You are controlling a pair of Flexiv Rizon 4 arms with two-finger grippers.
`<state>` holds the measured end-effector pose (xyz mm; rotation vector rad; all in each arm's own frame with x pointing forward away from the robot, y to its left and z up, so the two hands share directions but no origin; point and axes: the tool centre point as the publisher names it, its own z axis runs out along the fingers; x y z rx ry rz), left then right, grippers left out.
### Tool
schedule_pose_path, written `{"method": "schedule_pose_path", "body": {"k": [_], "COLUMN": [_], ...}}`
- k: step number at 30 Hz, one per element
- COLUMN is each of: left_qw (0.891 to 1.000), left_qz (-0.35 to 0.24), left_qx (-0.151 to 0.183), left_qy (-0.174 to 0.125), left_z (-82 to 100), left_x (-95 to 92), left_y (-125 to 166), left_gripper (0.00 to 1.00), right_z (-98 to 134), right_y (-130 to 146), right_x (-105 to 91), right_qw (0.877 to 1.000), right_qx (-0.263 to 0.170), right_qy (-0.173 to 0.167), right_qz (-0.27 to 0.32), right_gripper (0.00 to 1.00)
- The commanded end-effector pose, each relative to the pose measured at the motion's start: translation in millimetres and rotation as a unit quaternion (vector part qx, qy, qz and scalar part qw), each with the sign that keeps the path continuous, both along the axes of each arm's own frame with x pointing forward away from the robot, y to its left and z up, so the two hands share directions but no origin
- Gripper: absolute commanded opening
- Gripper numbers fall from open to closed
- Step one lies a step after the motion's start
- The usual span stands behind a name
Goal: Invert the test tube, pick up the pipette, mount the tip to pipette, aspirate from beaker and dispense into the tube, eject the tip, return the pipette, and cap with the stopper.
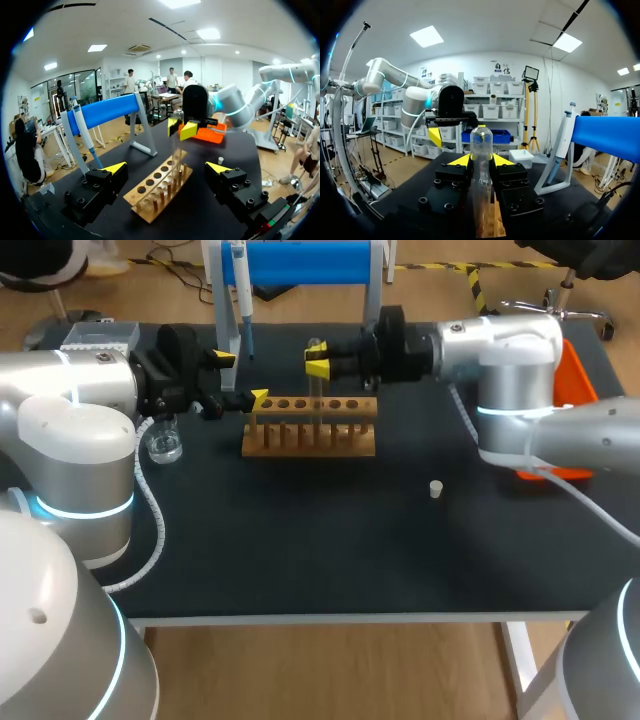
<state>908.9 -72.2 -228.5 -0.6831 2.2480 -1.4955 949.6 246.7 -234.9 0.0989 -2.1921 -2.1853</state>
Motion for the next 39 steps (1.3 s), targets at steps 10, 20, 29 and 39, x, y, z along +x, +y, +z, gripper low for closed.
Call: {"method": "schedule_pose_path", "body": {"k": [10, 20, 29, 39], "left_qw": [1.000, 1.000, 1.000, 1.000], "left_qz": [0.001, 0.001, 0.001, 0.001], "left_qx": [-0.001, -0.001, -0.001, -0.001], "left_qy": [-0.001, -0.001, -0.001, -0.001], "left_z": [-0.6, -0.6, -0.6, -0.6], "left_x": [-0.2, -0.2, -0.2, -0.2], "left_y": [0, 0, 0, 0], "left_gripper": [1.00, 1.00, 1.00, 1.00], "right_z": [16, 32, 50, 56], "right_y": [-5, -10, -25, -33], "right_x": [-9.2, -14.0, -19.2, -23.1], "right_qw": [1.000, 1.000, 0.999, 0.999], "right_qx": [0.002, 0.007, 0.008, -0.018], "right_qy": [0.002, 0.001, -0.001, -0.001], "right_qz": [-0.007, -0.017, -0.031, -0.040], "right_gripper": [0.00, 0.00, 0.00, 0.00]}}
